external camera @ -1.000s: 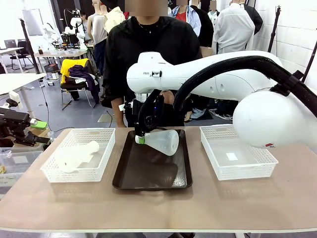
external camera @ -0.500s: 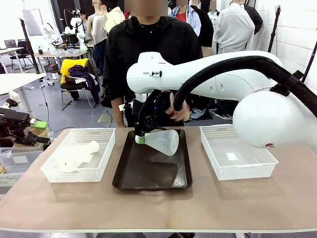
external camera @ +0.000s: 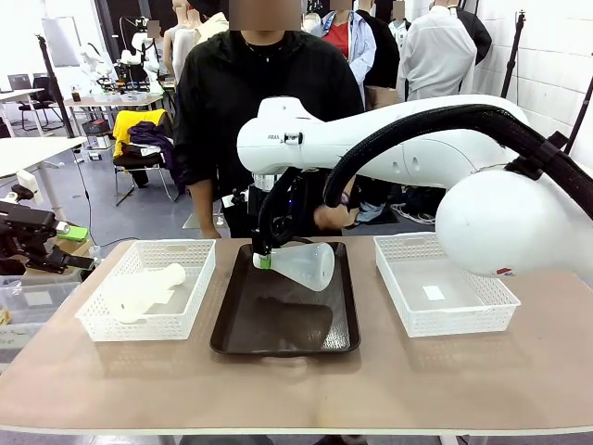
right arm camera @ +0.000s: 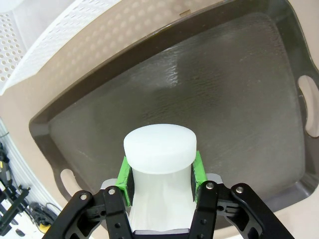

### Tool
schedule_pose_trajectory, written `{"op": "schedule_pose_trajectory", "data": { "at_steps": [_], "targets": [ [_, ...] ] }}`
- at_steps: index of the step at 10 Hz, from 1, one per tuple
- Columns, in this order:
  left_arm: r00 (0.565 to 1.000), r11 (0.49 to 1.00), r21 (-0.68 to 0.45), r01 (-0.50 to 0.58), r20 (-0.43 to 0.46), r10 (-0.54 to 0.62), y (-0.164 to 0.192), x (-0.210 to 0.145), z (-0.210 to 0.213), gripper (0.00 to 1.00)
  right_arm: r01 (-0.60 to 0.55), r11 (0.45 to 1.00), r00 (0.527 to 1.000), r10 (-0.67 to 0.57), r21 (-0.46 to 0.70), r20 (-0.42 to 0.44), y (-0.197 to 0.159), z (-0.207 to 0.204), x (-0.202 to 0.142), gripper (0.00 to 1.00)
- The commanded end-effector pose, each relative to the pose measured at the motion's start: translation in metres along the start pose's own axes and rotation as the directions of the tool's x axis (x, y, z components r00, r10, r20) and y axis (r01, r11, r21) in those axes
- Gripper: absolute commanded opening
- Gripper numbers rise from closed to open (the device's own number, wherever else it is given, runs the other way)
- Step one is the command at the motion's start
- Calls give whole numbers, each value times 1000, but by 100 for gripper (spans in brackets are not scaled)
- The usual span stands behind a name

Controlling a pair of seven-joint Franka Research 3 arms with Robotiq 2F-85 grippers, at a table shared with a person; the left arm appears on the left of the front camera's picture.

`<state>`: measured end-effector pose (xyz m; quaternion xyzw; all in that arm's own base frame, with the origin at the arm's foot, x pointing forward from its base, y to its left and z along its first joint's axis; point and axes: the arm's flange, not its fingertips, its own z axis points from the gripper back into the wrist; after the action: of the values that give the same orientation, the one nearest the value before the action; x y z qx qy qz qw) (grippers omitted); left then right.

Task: Prepare the laboratory tools.
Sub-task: Place the picked Big flask upright in the Handle tray as instructed by the person.

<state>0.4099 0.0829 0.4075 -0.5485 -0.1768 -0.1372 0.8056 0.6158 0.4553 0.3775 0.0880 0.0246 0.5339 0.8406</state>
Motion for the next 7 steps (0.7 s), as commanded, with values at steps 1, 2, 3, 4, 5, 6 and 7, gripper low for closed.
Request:
{"op": "schedule_pose_trajectory", "data": {
  "at_steps": [1, 2, 3, 4, 5, 6, 7],
  "targets": [
    [1000, 1000, 1, 2, 1, -2, -1, -1, 1, 100, -1, 1000, 1000, 1, -6, 10, 0, 2, 0, 0],
    [1000, 1000, 1, 2, 1, -2, -1, -1, 1, 100, -1, 1000, 1000, 1, -6, 10, 0, 2, 0, 0],
    [1000, 1000, 1, 2, 1, -2, -1, -1, 1, 100, -1, 1000, 1000, 1, -6, 10, 0, 2, 0, 0],
    [1000, 1000, 1, 2, 1, -2, -1, -1, 1, 100, -1, 1000, 1000, 1, -6, 10, 0, 2, 0, 0],
    [1000, 1000, 1, 2, 1, -2, -1, -1, 1, 100, -1, 1000, 1000, 1, -6, 10, 0, 2, 0, 0],
    [1000, 1000, 1, 2, 1, -2, -1, -1, 1, 100, -1, 1000, 1000, 1, -6, 10, 0, 2, 0, 0],
    [1000, 1000, 1, 2, 1, -2, -1, -1, 1, 100, -1, 1000, 1000, 1, -6, 10, 0, 2, 0, 0]
  ]
}}
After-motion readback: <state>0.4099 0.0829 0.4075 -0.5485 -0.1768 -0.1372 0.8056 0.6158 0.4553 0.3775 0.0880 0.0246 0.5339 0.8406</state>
